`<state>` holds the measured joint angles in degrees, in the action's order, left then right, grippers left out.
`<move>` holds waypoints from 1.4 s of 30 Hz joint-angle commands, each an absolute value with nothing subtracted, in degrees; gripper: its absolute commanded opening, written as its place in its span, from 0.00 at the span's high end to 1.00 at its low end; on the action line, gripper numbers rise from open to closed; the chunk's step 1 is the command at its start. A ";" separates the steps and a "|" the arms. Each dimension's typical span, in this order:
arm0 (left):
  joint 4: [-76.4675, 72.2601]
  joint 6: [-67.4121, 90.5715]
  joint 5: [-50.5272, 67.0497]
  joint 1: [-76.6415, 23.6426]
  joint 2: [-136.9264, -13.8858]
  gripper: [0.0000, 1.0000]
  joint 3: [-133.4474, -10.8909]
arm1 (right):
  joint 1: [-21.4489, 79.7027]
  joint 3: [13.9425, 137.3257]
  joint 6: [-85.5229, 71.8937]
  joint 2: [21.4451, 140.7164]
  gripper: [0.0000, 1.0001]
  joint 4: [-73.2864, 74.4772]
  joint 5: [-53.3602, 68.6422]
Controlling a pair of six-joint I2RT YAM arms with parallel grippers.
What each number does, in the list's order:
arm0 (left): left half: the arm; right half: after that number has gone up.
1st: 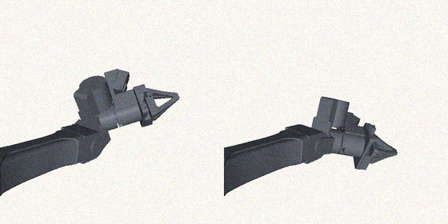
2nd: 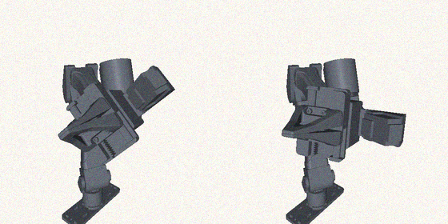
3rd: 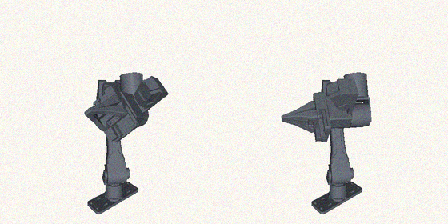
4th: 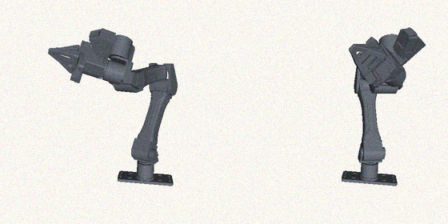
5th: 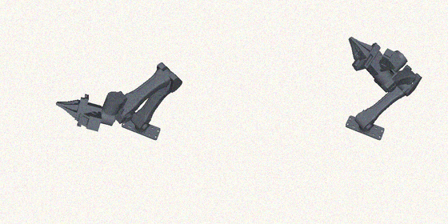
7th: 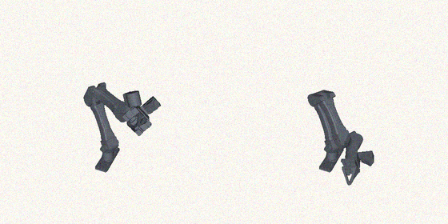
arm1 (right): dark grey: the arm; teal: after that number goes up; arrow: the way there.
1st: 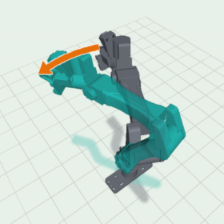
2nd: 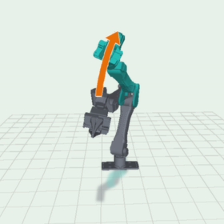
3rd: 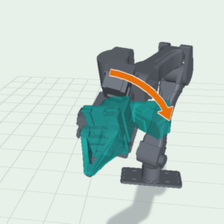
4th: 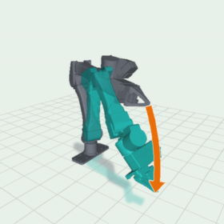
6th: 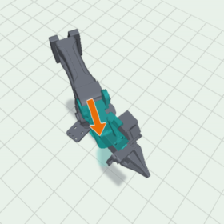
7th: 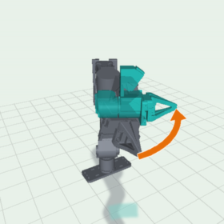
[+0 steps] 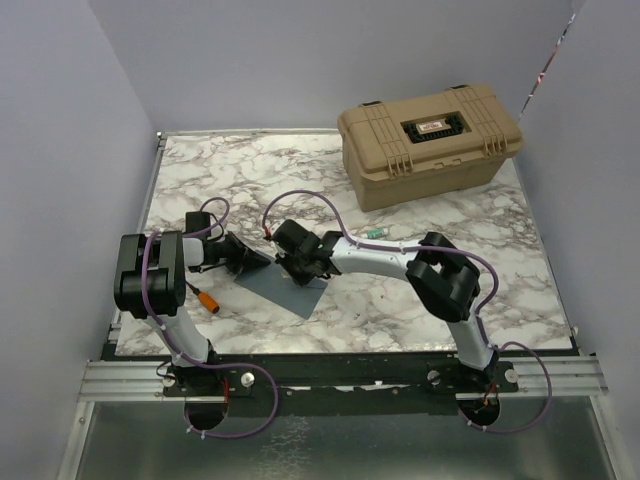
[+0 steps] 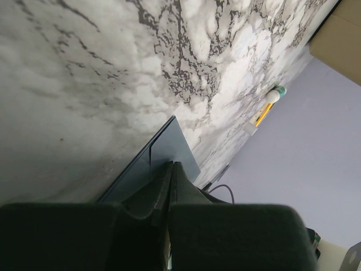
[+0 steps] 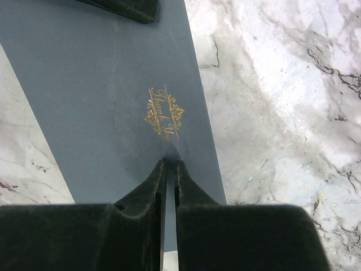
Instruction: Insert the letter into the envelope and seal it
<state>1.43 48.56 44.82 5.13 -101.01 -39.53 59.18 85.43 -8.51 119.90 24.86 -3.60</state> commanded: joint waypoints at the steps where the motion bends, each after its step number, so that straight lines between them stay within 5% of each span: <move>1: 4.69 44.91 32.17 5.01 -104.17 1.00 -37.84 | 59.33 79.68 -8.17 123.47 0.93 38.14 -3.83; 20: 4.88 44.65 32.14 4.80 -103.38 1.00 -37.94 | 56.70 70.42 -13.95 116.79 0.93 35.24 -5.23; 31: 5.44 46.62 31.52 0.73 -90.94 0.95 -43.02 | 51.01 68.97 -26.56 95.99 0.88 28.03 -4.75; 42: 13.62 41.27 20.73 -3.76 -73.94 0.67 -48.12 | 40.92 62.45 -36.61 86.49 0.51 30.93 -20.91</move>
